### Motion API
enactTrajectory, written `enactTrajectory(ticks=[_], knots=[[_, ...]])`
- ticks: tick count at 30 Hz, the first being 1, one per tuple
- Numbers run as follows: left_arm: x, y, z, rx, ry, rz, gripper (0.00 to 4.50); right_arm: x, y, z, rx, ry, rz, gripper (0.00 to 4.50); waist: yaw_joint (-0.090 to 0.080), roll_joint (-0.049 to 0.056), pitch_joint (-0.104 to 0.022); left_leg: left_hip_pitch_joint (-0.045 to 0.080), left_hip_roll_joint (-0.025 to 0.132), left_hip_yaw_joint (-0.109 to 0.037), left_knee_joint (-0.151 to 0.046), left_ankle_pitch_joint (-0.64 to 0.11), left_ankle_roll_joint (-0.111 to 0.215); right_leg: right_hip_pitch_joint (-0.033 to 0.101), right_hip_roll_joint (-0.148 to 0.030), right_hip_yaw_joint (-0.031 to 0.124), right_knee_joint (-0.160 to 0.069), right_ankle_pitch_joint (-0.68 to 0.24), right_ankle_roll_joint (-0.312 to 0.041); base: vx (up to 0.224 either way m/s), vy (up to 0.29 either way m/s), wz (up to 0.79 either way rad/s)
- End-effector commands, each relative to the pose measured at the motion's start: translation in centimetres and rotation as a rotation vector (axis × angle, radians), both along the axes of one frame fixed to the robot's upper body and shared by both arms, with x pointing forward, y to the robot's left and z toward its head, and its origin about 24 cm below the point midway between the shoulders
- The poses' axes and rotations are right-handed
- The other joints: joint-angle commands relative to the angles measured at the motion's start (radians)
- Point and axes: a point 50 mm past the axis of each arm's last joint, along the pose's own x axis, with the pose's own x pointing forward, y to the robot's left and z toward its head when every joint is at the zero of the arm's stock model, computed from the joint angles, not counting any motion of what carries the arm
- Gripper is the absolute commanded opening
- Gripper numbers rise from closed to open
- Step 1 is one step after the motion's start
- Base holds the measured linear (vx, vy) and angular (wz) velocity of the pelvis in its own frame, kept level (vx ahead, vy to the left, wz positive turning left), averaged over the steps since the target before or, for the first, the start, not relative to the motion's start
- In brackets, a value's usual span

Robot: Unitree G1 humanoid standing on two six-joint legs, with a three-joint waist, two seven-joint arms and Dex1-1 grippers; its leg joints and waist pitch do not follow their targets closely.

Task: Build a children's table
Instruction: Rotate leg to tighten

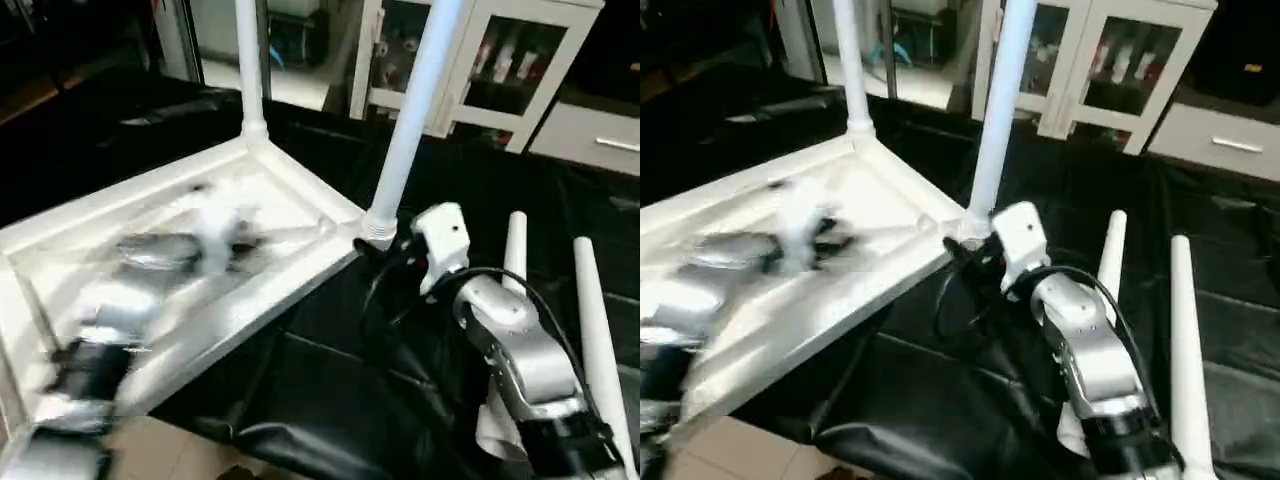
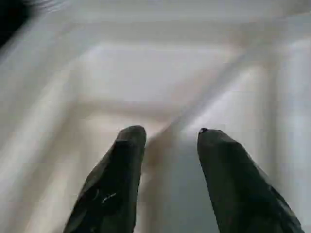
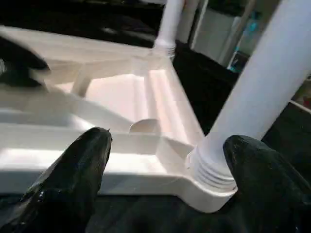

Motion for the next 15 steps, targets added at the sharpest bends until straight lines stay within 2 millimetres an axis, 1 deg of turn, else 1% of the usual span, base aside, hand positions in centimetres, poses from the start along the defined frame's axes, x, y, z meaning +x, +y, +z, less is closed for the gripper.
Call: enactTrajectory(ticks=[1,2,3,4,5,6,7,8,9,10,11,12,13,14,15], knots=[[-0.4,1.6,0.9,0.07,-0.015,0.066,2.39,-0.4,0.3,0.4,0.009,0.003,0.049,4.09,-0.003,0.005,-0.065,0.014,0.04,-0.012,-0.076,-0.136,0.008,0.052,-0.047,0.046,-0.054,-0.115,-0.182,0.0,0.0,0.0],[-0.7,2.8,1.1,0.105,-0.007,0.111,2.52,-0.6,0.5,0.4,0.011,0.012,0.076,4.09,-0.005,0.006,-0.063,0.014,0.039,-0.01,-0.076,-0.133,0.008,0.05,-0.045,0.047,-0.055,-0.107,-0.185,0.0,0.0,0.0],[-0.9,3.4,1.2,0.124,0.001,0.14,2.52,-0.7,0.5,0.4,0.012,0.018,0.094,4.09,-0.004,0.005,-0.063,0.015,0.037,-0.01,-0.075,-0.124,0.008,0.049,-0.044,0.047,-0.054,-0.096,-0.188,0.0,0.0,0.0],[-1.1,4.3,1.1,0.158,0.014,0.178,2.62,-1.0,0.7,0.5,0.008,0.028,0.137,4.09,-0.003,-0.002,-0.064,0.015,0.038,-0.009,-0.075,-0.125,0.009,0.051,-0.044,0.046,-0.054,-0.092,-0.189,0.0,0.0,0.0],[-1.2,5.1,0.9,0.194,0.024,0.202,2.79,-1.3,0.8,0.5,0.004,0.039,0.178,4.09,0.0,0.003,-0.062,0.015,0.038,-0.011,-0.076,-0.128,0.009,0.05,-0.045,0.047,-0.053,-0.103,-0.186,0.0,0.0,0.0],[-1.2,5.6,0.6,0.213,0.036,0.214,2.79,-1.6,0.9,0.6,-0.001,0.047,0.213,4.09,0.003,0.003,-0.062,0.016,0.038,-0.011,-0.076,-0.136,0.009,0.049,-0.046,0.047,-0.054,-0.112,-0.184,0.0,0.0,0.0],[-1.2,5.7,0.5,0.215,0.04,0.216,2.86,-1.7,0.9,0.6,-0.003,0.051,0.225,4.09,0.004,0.004,-0.062,0.018,0.039,-0.011,-0.076,-0.137,0.006,0.048,-0.046,0.048,-0.055,-0.112,-0.183,0.0,0.0,0.0],[-1.0,6.0,-0.1,0.216,0.056,0.224,2.94,-2.0,1.0,0.7,-0.007,0.068,0.277,4.09,0.004,0.003,-0.062,0.017,0.037,-0.012,-0.076,-0.14,0.003,0.048,-0.045,0.047,-0.055,-0.108,-0.183,0.0,0.0,0.0],[-0.9,6.0,-0.4,0.212,0.063,0.228,3.07,-2.1,1.1,0.8,-0.01,0.076,0.297,4.09,0.003,0.002,-0.061,0.018,0.038,-0.012,-0.078,-0.156,-0.004,0.048,-0.045,0.047,-0.056,-0.112,-0.18,0.0,0.0,0.0],[-0.7,6.1,-0.7,0.221,0.069,0.233,3.07,-2.3,1.1,0.9,-0.022,0.083,0.326,4.09,0.003,0.001,-0.063,0.018,0.037,-0.013,-0.077,-0.156,-0.005,0.049,-0.045,0.047,-0.055,-0.107,-0.18,0.0,0.0,0.0],[-0.4,6.4,-1.0,0.246,0.074,0.243,3.21,-2.5,1.1,1.1,-0.034,0.089,0.356,4.09,0.004,0.0,-0.064,0.018,0.037,-0.014,-0.077,-0.158,-0.009,0.05,-0.046,0.047,-0.055,-0.098,-0.182,0.0,0.0,0.0],[-0.3,6.4,-1.1,0.251,0.078,0.245,3.23,-2.6,1.1,1.1,-0.037,0.089,0.361,4.09,0.004,0.004,-0.065,0.019,0.037,-0.014,-0.076,-0.163,-0.012,0.049,-0.045,0.047,-0.055,-0.084,-0.183,0.0,0.0,0.0],[-0.2,6.6,-1.4,0.269,0.09,0.253,3.23,-2.7,1.1,1.3,-0.047,0.092,0.38,4.09,0.004,0.001,-0.065,0.018,0.036,-0.015,-0.076,-0.163,-0.011,0.051,-0.046,0.047,-0.056,-0.081,-0.182,0.0,0.0,0.0],[0.0,6.9,-1.9,0.303,0.103,0.261,3.28,-2.8,1.0,1.4,-0.06,0.093,0.397,4.09,0.007,0.008,-0.067,0.018,0.035,-0.017,-0.075,-0.159,-0.013,0.052,-0.046,0.047,-0.053,-0.069,-0.181,0.0,0.0,0.0],[0.2,7.2,-2.4,0.329,0.118,0.27,3.54,-2.9,1.0,1.6,-0.068,0.092,0.41,4.09,0.004,0.002,-0.067,0.016,0.037,-0.017,-0.076,-0.167,-0.016,0.054,-0.049,0.047,-0.054,-0.067,-0.183,0.0,0.0,0.0]])
